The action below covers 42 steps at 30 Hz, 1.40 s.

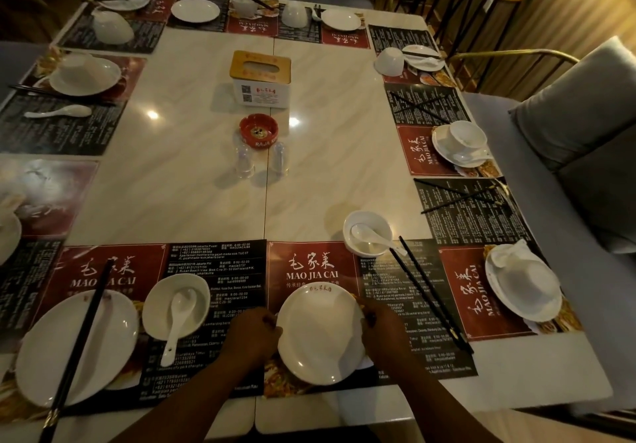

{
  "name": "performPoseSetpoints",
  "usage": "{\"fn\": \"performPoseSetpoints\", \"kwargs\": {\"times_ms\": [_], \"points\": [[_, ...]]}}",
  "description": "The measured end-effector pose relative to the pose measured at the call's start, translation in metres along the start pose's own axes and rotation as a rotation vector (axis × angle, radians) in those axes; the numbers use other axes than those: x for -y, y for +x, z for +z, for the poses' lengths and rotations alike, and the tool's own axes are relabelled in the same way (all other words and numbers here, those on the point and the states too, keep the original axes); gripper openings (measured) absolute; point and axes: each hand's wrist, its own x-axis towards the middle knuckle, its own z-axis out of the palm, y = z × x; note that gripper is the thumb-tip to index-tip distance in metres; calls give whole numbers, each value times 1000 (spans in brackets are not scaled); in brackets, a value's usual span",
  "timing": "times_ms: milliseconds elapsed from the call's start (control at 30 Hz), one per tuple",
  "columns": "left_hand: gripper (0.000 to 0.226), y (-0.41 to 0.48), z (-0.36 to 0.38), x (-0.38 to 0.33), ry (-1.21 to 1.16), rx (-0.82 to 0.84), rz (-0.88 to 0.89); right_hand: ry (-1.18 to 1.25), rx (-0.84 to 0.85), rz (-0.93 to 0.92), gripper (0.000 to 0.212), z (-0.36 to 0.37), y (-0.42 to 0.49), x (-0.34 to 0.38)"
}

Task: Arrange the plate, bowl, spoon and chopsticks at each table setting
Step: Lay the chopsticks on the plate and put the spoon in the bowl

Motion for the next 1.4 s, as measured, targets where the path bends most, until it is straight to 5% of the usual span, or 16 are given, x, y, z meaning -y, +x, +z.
{"fn": "performPoseSetpoints", "kwargs": {"times_ms": [700,1000,1200,1400], "points": [[22,3,6,3,62,-9,-14,88,134,55,34,-4,9,-11],[5,-4,20,-48,144,-294,78,-95,-74,-109,9,-70,49,-62],[8,-8,87,-129,17,-148,64,-527,33,-206,25,-96,72,-108],[8,6,150,-172,-134,-22,-7,-423,173,-212,11,-91,73,-115]]}}
